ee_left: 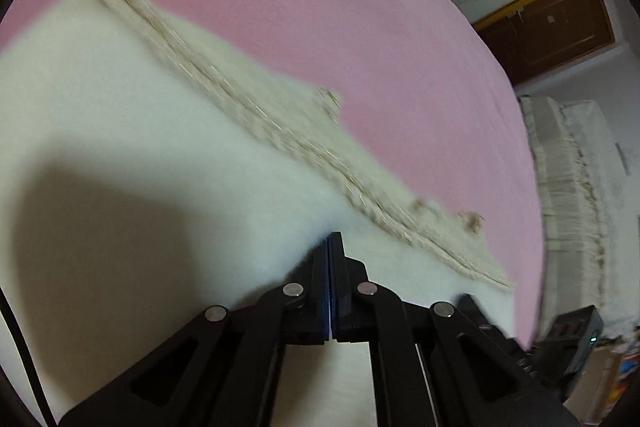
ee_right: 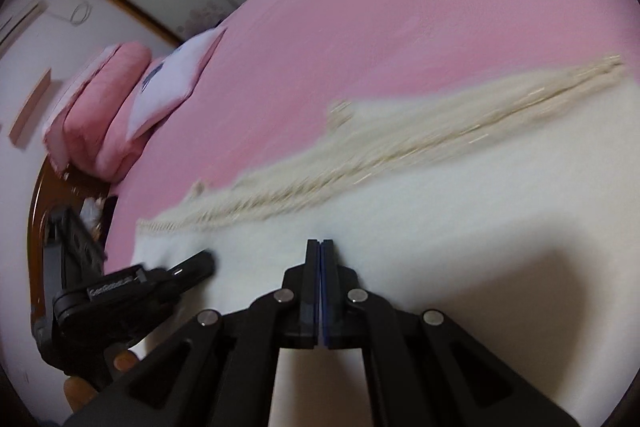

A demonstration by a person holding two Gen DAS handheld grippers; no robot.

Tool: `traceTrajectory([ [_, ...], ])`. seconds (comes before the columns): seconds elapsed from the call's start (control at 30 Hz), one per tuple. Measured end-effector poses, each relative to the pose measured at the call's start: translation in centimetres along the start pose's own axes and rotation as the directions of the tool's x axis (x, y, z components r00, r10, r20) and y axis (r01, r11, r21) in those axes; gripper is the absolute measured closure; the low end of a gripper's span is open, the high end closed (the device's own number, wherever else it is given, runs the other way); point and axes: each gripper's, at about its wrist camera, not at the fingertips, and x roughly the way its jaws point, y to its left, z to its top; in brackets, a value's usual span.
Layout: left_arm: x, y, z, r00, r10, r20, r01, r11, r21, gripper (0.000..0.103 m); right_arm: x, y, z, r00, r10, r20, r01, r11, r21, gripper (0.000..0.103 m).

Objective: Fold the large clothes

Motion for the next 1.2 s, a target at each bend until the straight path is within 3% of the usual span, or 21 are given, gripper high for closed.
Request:
traceTrajectory([
  [0.03, -0.9, 0.4, 0.4, 0.996, 0.076, 0.055, -0.078, 0.996, 0.031, 0.102, -1.0, -1.4, 0.4, 0.999, -0.027, 0.027, 0.027, 1.0, 0.01, 0.103],
  [0.1, -2.0, 1.6, 1.1, 0.979, 0.162, 0.125, -0.17, 0.984, 0.055, 0.102, -2.9, -4.2, 1.0, 0.994, -0.082, 0.07, 0.079, 0.996, 0.038, 0.103],
  [0.17, -2.5, 3.2, 1.9, 0.975, 0.18, 0.133, -0.187, 0.981, 0.047, 0.102, -4.5, -6.8, 1.3, 0.989, -0.103, 0.105, 0.094, 0.992, 0.086, 0.103],
  [0.27, -2.9, 4.1, 2.8, 0.961, 0.232, 0.149, -0.242, 0.969, 0.05, 0.102, -6.9, -9.6, 1.4, 0.958, -0.25, 0.142, 0.227, 0.961, 0.16, 0.103],
  [0.3, -3.0, 3.7, 2.9, 0.947, 0.272, 0.17, -0.288, 0.954, 0.08, 0.102, -7.6, -9.9, 1.3, 0.93, -0.334, 0.152, 0.307, 0.935, 0.176, 0.103],
  [0.33, -3.1, 3.4, 2.9, 0.929, 0.314, 0.194, -0.337, 0.937, 0.096, 0.102, -7.9, -10.1, 1.2, 0.922, -0.355, 0.157, 0.327, 0.928, 0.18, 0.103],
  [0.4, -3.2, 2.6, 3.1, 0.862, 0.439, 0.254, -0.475, 0.875, 0.096, 0.102, -8.3, -9.8, 1.1, 0.912, -0.377, 0.159, 0.353, 0.922, 0.163, 0.103],
  [0.43, -3.3, 2.8, 3.2, 0.856, 0.453, 0.25, -0.484, 0.872, 0.075, 0.102, -8.2, -9.1, 1.0, 0.9, -0.404, 0.16, 0.387, 0.913, 0.128, 0.103],
  [0.5, -3.9, 3.4, 3.4, 0.87, 0.442, 0.218, -0.452, 0.892, -0.004, 0.102, -7.9, -7.7, 0.8, 0.867, -0.469, 0.168, 0.466, 0.883, 0.059, 0.103],
  [0.57, -4.6, 3.3, 3.3, 0.849, 0.473, 0.235, -0.473, 0.879, -0.061, 0.102, -7.9, -6.5, 0.1, 0.828, -0.536, 0.167, 0.534, 0.844, 0.059, 0.103],
  [0.6, -5.1, 3.1, 3.3, 0.824, 0.511, 0.245, -0.508, 0.858, -0.083, 0.102, -8.0, -5.9, -0.2, 0.818, -0.552, 0.16, 0.549, 0.833, 0.066, 0.103],
  [0.63, -5.6, 2.9, 3.2, 0.778, 0.576, 0.248, -0.569, 0.815, -0.109, 0.102, -8.0, -5.3, -0.7, 0.823, -0.547, 0.153, 0.545, 0.836, 0.062, 0.103],
  [0.67, -6.3, 2.6, 2.9, 0.759, 0.599, 0.255, -0.588, 0.799, -0.126, 0.102, -8.0, -4.3, -1.2, 0.842, -0.521, 0.143, 0.519, 0.853, 0.052, 0.103],
  [0.77, -7.7, 2.7, 2.2, 0.797, 0.566, 0.211, -0.545, 0.824, -0.154, 0.102, -7.4, -0.9, -2.0, 0.905, -0.416, 0.088, 0.414, 0.91, 0.036, 0.103],
  [0.9, -9.6, 2.9, -0.6, 0.821, 0.547, 0.165, -0.525, 0.836, -0.159, 0.102, -4.7, 3.5, -4.0, 0.964, -0.261, -0.04, 0.261, 0.965, -0.013, 0.103],
  [1.0, -9.7, 2.8, -3.3, 0.847, 0.517, 0.124, -0.492, 0.85, -0.187, 0.102, -2.8, 6.3, -5.3, 0.972, -0.2, -0.119, 0.194, 0.979, -0.058, 0.103],
  [1.1, -10.1, 3.7, -5.8, 0.895, 0.441, 0.07, -0.408, 0.872, -0.27, 0.101, -1.8, 8.4, -6.4, 0.973, -0.171, -0.156, 0.159, 0.983, -0.09, 0.103],
  [1.2, -10.4, 4.1, -8.5, 0.905, 0.423, 0.041, -0.392, 0.868, -0.305, 0.101, -1.4, 10.2, -7.1, 0.971, -0.167, -0.169, 0.145, 0.98, -0.133, 0.103],
])
